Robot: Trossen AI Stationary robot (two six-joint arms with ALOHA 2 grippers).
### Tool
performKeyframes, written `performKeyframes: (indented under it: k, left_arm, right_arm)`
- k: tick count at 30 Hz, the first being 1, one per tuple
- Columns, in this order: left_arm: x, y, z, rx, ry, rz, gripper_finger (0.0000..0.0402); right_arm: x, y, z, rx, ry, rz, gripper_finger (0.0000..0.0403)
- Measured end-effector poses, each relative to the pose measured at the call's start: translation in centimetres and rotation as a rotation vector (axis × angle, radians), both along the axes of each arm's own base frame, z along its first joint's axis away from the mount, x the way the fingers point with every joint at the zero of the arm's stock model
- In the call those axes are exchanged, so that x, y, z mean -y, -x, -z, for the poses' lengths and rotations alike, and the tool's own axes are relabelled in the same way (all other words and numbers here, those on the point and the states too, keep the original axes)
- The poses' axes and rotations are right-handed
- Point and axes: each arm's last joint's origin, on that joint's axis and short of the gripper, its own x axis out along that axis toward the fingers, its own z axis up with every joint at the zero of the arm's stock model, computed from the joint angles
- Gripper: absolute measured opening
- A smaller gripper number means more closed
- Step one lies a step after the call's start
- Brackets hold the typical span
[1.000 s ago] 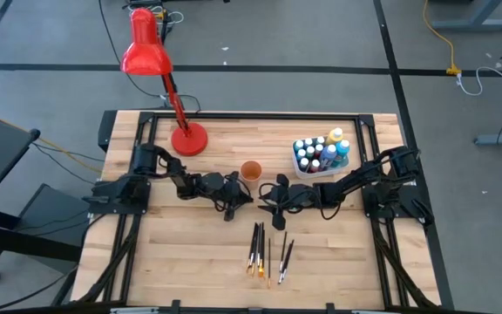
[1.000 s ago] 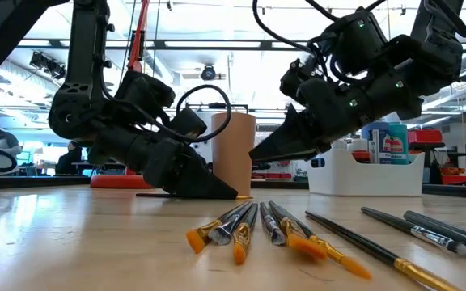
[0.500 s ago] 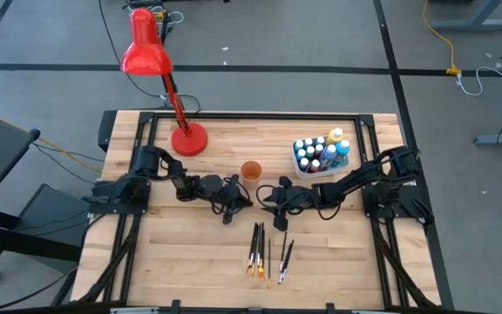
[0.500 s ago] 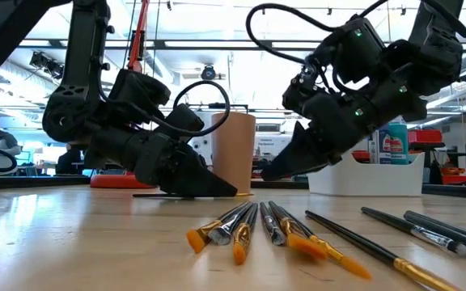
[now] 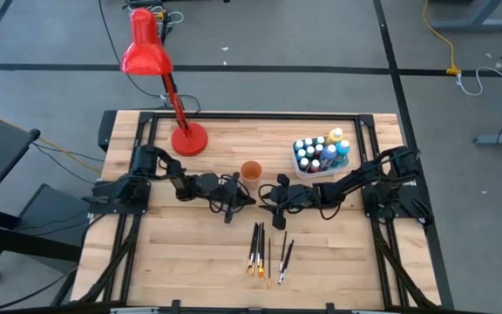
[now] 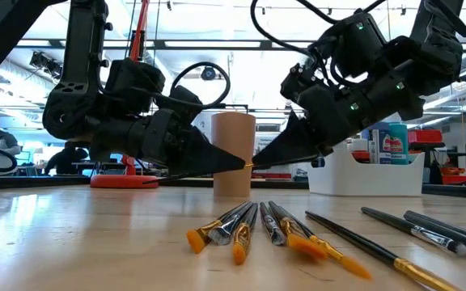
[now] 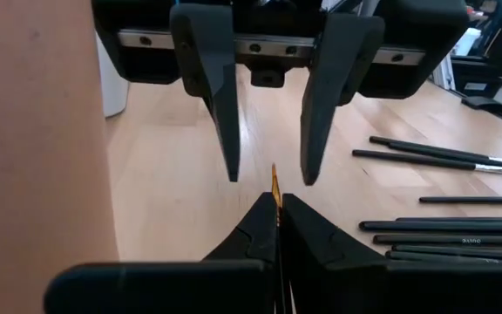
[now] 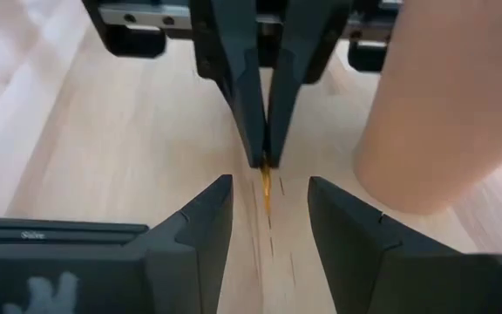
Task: Pick & Place Paint Supplies
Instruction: Put the orange paintbrush into the orange cup
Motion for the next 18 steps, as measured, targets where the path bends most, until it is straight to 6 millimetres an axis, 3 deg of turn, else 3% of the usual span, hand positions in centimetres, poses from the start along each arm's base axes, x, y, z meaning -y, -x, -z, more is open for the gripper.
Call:
performKeyframes:
  k: [7,18]
  left_arm:
    - [0.01,-0.06,-0.27,0.025,-0.001,-0.001,0.0010]
    - [0.00,-0.07,-0.32,0.029,0.000,-0.002,0.0010]
  right_arm:
    - [-0.01,0.01,0.02,-0.002,0.000,-0.003,0.0140]
    - [-0.01,-0.02,-0.04,0.002,0.027,-0.016,0.0055]
